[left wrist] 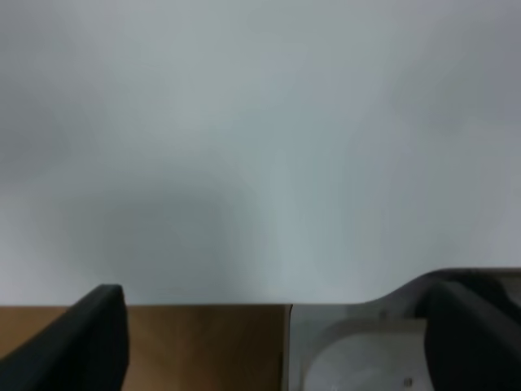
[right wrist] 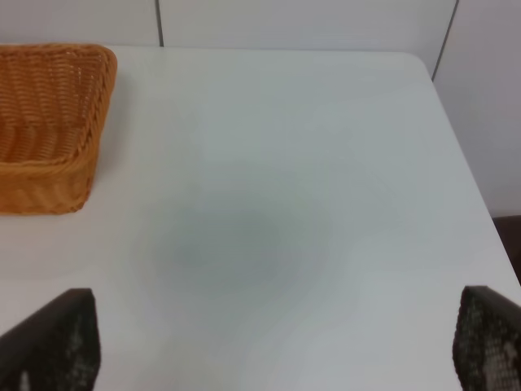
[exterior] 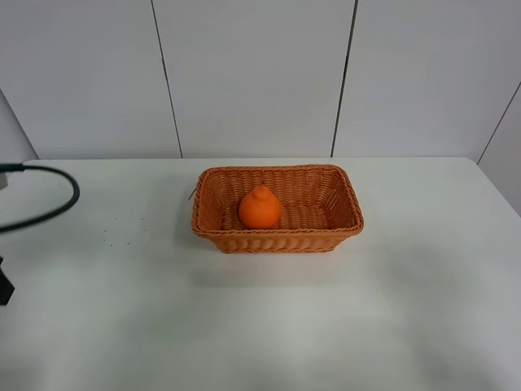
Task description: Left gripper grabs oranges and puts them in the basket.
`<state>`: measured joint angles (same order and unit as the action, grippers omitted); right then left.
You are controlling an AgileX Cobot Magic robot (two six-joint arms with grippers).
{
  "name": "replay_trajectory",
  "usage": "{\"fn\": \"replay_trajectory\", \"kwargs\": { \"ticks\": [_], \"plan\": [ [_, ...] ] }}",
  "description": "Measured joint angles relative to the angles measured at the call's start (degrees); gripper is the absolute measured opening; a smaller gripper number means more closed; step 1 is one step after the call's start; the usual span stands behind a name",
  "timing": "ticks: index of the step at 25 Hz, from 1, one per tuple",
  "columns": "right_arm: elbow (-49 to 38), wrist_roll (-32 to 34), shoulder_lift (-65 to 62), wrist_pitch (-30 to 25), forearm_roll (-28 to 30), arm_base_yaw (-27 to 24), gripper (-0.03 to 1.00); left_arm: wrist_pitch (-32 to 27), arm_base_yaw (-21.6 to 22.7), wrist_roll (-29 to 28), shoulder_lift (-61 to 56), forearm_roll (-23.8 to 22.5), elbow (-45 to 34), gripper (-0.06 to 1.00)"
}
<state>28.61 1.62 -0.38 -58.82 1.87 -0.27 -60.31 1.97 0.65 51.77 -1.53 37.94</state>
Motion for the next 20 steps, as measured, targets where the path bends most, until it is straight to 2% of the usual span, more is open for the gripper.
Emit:
{"fn": "replay_trajectory", "kwargs": {
  "ticks": [2, 5, 14, 20],
  "plan": [
    [0.0, 0.0, 0.0, 0.0, 0.0, 0.0, 0.69, 0.84, 0.0, -1.64, -6.13, 0.0, -5.4, 0.85],
    [0.0, 0.0, 0.0, 0.0, 0.0, 0.0, 0.69, -0.15, 0.0, -2.16, -15.82, -0.11, -9.29, 0.85],
    [0.0, 0.0, 0.0, 0.0, 0.0, 0.0, 0.69, 0.16, 0.0, -2.51, -40.9, -0.11, -9.65, 0.85],
    [0.0, 0.0, 0.0, 0.0, 0.0, 0.0, 0.69, -0.01, 0.0, -2.62, -51.27, -0.06, -9.72, 0.85]
  ]
}}
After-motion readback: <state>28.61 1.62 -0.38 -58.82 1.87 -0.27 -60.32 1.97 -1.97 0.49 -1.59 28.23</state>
